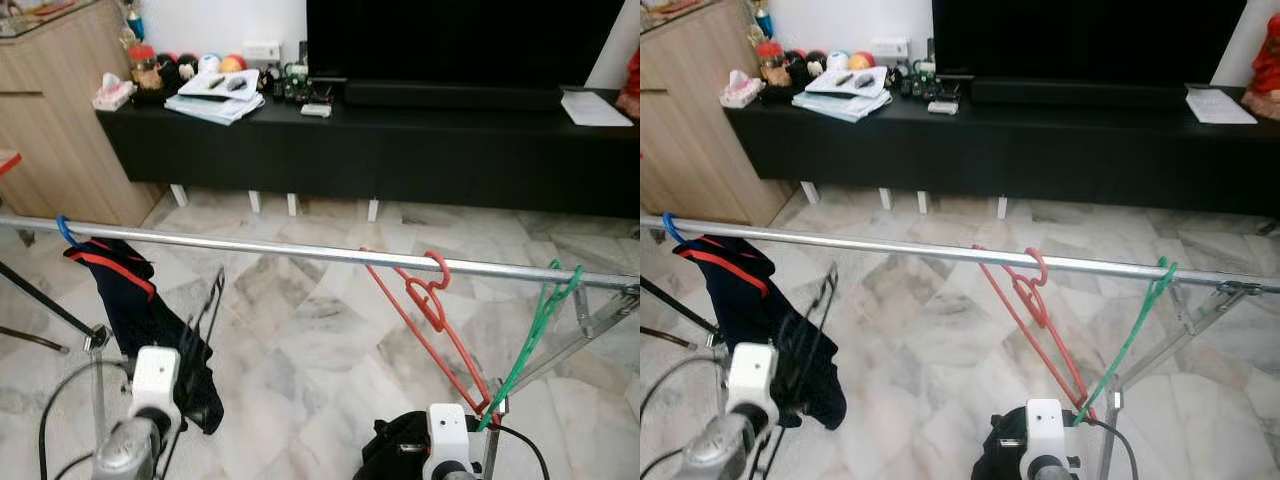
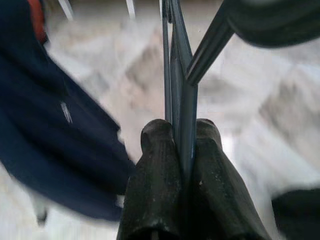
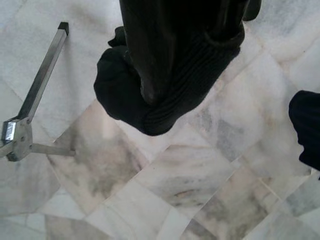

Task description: Hang hanger

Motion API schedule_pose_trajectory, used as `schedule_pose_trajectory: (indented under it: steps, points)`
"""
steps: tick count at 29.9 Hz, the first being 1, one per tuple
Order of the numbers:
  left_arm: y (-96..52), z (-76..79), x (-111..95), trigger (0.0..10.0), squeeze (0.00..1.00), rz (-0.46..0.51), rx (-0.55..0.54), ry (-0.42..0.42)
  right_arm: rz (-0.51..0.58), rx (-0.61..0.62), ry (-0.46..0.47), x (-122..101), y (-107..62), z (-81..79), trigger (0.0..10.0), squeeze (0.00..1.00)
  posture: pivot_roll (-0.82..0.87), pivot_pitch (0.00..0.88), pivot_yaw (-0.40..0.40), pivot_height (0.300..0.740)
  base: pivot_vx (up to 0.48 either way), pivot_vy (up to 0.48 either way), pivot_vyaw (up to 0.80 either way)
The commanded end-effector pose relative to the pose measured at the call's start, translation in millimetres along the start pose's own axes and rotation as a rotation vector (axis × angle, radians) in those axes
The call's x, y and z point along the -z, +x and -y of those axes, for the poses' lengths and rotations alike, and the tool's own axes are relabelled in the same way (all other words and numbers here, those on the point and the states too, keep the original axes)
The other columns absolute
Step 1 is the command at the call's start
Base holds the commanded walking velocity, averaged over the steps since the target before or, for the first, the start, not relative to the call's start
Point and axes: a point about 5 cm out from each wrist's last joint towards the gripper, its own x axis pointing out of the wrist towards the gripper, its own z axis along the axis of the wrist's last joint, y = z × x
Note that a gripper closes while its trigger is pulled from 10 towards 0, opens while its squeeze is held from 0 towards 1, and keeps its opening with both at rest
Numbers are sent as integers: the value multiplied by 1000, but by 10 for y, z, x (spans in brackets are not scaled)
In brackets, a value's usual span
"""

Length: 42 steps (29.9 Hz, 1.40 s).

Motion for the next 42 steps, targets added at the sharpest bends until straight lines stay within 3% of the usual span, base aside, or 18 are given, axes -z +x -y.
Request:
schedule_pose_trajectory:
  steps: [1,9,13,21,32,42]
  points:
    - [-25,-5,78,10000,0,-31,-3,22,7,-9,-12,-14,3,-8,10000,0,26,23,33,740,0,0,0]
    - [-65,63,338,10000,0,-150,3,19,0,-14,-59,-9,1,20,10000,0,26,39,18,740,0,0,0]
    - [-142,76,538,10000,0,-244,-10,10,-18,-27,-70,31,-9,-4,10000,0,25,50,15,740,0,0,0]
    - [-254,123,746,10000,0,-340,0,30,-56,-16,-79,96,-23,-1,10000,0,26,57,12,740,0,0,0]
    - [-335,111,890,10000,0,-432,-22,13,-65,-9,-51,122,-32,-1,10000,0,28,63,17,740,0,0,0]
    - [-422,102,1005,10000,0,-495,-37,6,-62,-5,-47,113,-29,5,10000,0,30,64,18,740,0,279,0]
